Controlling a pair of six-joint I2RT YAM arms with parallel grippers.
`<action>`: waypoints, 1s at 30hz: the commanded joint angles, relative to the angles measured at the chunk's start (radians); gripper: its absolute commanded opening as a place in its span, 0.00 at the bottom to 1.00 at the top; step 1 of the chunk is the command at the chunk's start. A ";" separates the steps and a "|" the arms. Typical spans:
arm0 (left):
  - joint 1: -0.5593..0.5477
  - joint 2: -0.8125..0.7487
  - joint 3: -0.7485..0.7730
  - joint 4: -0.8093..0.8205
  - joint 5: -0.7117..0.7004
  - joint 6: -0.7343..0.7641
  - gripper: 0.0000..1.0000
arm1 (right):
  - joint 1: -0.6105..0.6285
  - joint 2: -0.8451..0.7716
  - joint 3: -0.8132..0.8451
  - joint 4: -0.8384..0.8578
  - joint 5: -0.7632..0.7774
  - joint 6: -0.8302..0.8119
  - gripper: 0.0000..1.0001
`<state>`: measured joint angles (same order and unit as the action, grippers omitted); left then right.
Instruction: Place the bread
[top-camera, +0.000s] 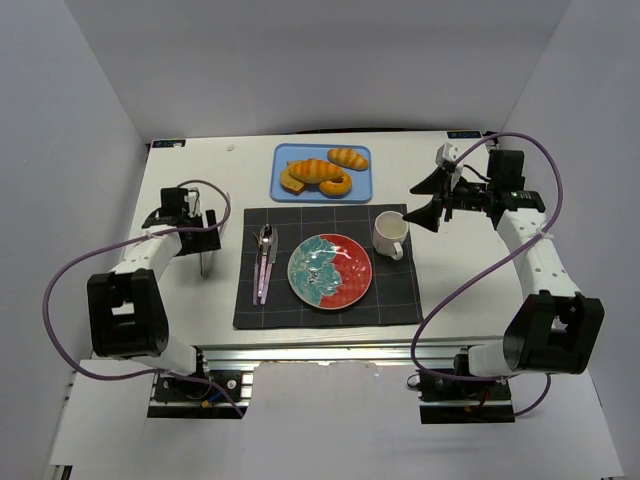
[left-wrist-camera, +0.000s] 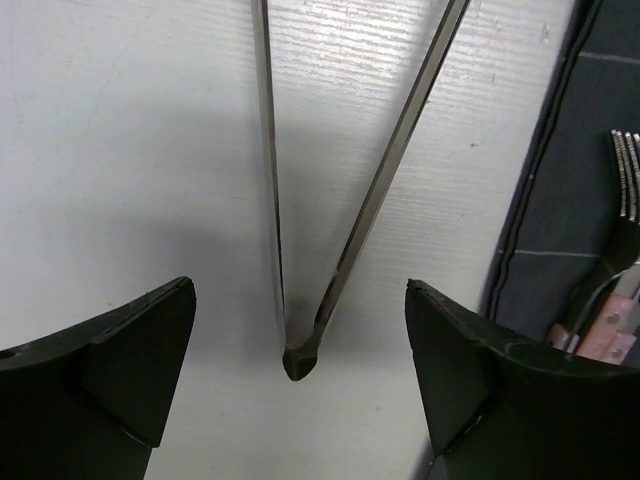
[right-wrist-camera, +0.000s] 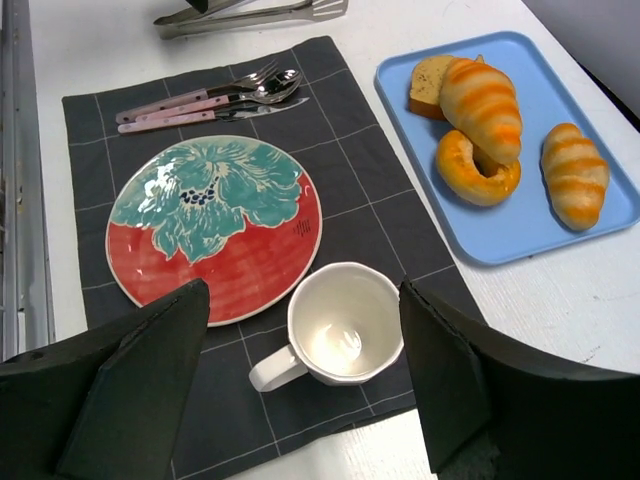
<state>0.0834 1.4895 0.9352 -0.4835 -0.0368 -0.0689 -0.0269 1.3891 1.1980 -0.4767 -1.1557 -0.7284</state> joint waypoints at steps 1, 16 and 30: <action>0.001 0.038 0.043 0.023 0.035 0.061 0.94 | -0.002 -0.027 -0.018 -0.011 -0.024 -0.036 0.81; 0.001 0.281 0.096 0.106 0.141 0.164 0.67 | -0.004 0.007 -0.005 0.021 -0.001 0.024 0.85; -0.066 0.051 0.143 0.134 0.253 -0.014 0.33 | -0.016 -0.002 0.015 -0.008 0.028 0.011 0.86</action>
<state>0.0662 1.6829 1.0145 -0.3786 0.1112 0.0151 -0.0345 1.3945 1.1706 -0.4736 -1.1240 -0.7109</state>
